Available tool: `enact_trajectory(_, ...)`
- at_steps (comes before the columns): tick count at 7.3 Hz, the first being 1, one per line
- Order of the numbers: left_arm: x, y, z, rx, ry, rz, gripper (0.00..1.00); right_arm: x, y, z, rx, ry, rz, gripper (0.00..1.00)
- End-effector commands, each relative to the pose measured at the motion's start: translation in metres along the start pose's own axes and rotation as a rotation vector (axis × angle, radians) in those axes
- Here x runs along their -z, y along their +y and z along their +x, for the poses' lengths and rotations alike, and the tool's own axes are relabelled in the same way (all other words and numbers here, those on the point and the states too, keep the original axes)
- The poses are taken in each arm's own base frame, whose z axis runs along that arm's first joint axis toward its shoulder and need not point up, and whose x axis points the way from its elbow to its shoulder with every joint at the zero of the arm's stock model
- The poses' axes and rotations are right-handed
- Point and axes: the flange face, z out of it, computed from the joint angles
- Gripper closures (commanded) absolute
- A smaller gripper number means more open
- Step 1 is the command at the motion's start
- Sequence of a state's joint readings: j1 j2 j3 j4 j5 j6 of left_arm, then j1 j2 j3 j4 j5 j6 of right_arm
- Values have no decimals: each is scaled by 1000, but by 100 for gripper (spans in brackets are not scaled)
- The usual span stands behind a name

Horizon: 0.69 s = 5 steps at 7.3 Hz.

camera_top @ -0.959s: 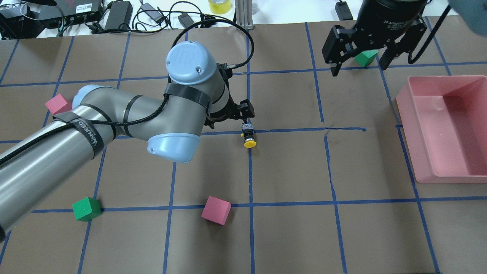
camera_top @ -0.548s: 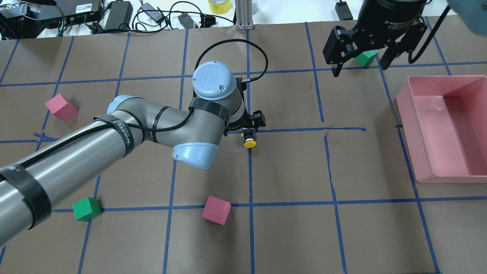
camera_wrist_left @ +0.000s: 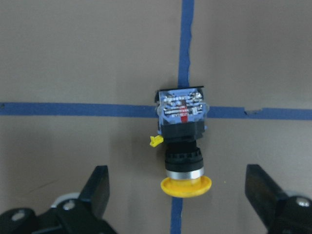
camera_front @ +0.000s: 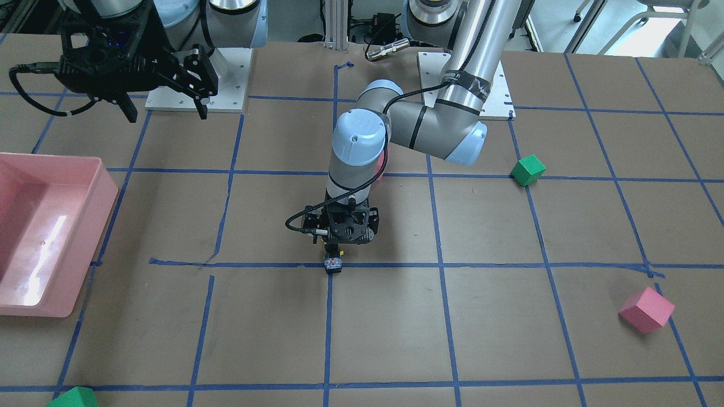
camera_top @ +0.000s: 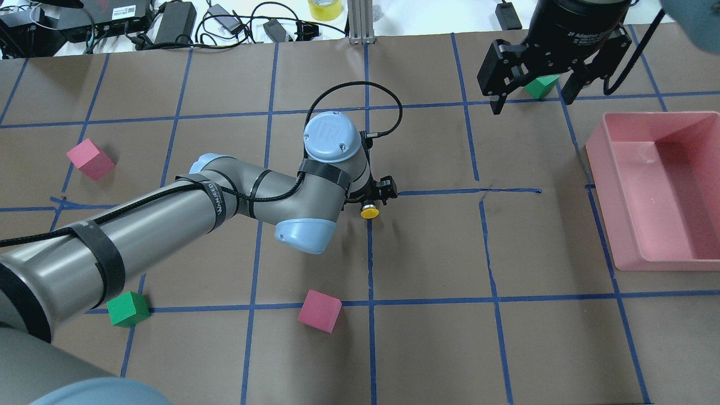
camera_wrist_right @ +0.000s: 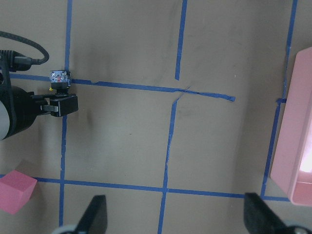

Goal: Align button upright
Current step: 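Reach the left gripper to the switch while the right arm withdraws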

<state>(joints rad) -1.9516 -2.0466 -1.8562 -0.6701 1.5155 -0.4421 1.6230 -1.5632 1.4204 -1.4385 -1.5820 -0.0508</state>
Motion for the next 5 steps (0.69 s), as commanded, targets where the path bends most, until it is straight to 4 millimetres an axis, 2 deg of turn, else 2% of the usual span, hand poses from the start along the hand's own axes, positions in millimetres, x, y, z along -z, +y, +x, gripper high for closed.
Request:
enact_trajectory(1, -9, 1, 0, -1, -2, -12, 1, 0, 0, 0, 1, 3, -1, 0)
enact_trajectory(4, -9, 2, 4, -2, 37, -36, 56, -2, 1, 0, 1, 2, -9, 0)
enact_trajectory(5, -9, 3, 4, -6, 35, -38, 93, -2, 1, 0, 1, 4, -11, 0)
